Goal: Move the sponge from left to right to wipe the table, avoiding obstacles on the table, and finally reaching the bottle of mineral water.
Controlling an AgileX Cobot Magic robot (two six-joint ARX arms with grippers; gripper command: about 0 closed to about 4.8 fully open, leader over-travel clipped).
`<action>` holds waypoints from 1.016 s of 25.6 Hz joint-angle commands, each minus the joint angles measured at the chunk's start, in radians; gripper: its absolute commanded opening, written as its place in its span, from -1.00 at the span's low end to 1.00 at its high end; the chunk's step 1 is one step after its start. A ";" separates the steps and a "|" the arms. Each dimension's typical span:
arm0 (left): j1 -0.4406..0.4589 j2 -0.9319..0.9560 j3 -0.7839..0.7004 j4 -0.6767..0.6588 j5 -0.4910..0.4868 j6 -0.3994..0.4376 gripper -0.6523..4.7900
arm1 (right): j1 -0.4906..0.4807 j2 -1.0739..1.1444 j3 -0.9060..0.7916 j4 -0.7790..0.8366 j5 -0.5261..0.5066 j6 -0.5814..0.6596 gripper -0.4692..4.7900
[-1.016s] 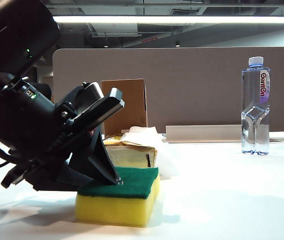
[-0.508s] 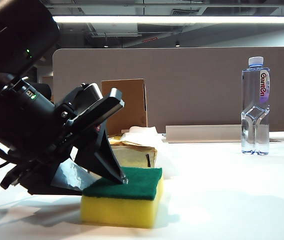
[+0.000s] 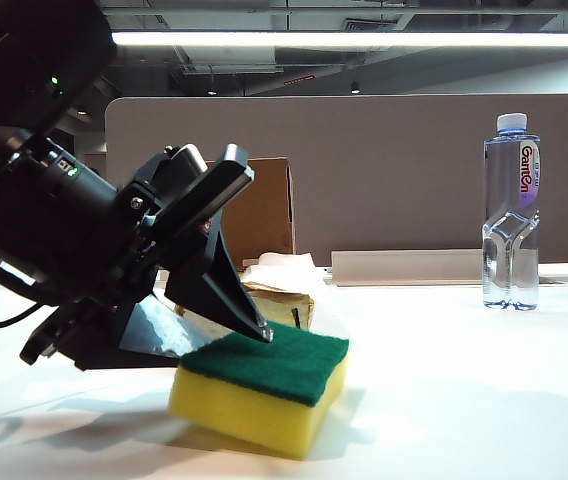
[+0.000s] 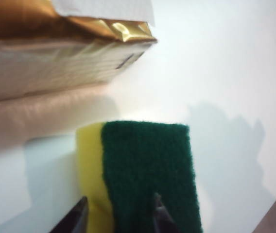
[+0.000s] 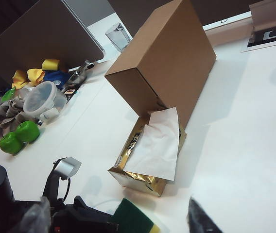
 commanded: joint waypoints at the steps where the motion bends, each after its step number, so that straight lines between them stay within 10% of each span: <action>1: 0.000 -0.005 0.001 -0.014 0.000 0.010 -0.07 | 0.000 -0.001 0.006 0.010 -0.003 0.000 0.56; 6: 0.000 -0.005 0.001 -0.086 -0.035 0.025 0.29 | 0.000 -0.001 0.006 0.010 -0.003 -0.001 0.56; 26: 0.005 -0.356 0.002 -0.111 -0.051 0.093 0.28 | 0.000 -0.001 0.006 0.010 -0.003 -0.001 0.56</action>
